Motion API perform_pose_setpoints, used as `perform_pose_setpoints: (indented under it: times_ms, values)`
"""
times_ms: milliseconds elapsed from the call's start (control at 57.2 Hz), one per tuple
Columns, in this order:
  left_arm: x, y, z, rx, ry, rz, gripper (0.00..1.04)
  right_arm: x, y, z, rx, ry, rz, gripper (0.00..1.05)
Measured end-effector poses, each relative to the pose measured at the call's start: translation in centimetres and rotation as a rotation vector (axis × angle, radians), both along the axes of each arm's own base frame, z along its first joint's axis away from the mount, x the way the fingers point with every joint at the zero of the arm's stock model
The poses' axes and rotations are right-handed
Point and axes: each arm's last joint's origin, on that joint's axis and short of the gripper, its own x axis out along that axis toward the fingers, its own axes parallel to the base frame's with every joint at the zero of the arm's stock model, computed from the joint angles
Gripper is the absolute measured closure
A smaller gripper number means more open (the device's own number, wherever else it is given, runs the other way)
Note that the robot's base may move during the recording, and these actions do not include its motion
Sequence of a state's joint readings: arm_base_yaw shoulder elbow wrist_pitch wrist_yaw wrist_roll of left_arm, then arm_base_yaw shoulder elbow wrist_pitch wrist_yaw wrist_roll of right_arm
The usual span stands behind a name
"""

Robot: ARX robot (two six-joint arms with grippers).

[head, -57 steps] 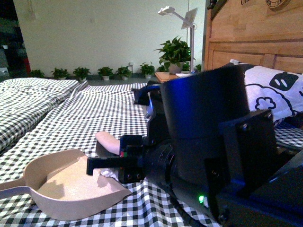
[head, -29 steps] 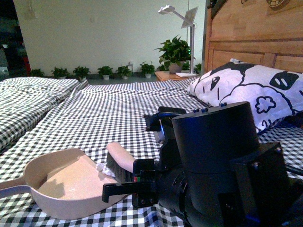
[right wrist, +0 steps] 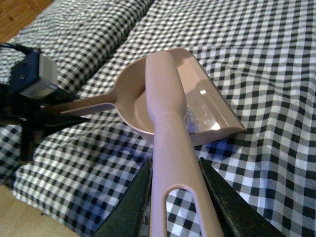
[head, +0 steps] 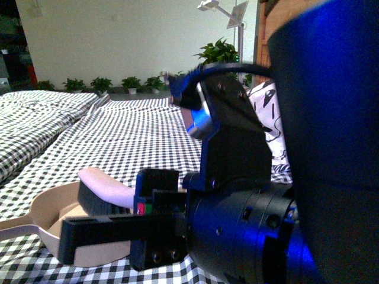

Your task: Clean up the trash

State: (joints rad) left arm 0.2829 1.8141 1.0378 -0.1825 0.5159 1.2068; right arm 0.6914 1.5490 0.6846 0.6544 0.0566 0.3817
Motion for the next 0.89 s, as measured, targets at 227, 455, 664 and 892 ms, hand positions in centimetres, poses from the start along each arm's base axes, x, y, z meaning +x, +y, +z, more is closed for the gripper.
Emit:
perform_pose_setpoints:
  times_ms: [227,455,664,892]
  values:
    - [0.0,0.0,0.0,0.000,0.000,0.000,0.77,-0.2,-0.8,1.2,0.021,-0.031,-0.019,0.82]
    - [0.0,0.0,0.0,0.000,0.000,0.000,0.77,1.3,-1.8,0.4,-0.002,-0.036,-0.100,0.82]
    - [0.0,0.0,0.0,0.000,0.000,0.000,0.77,4.1,-1.3,-2.1,-0.070,-0.022,-0.150,0.82]
    - [0.0,0.0,0.0,0.000,0.000,0.000,0.77,5.8,-0.1,-5.0,-0.132,0.041,-0.143,0.82]
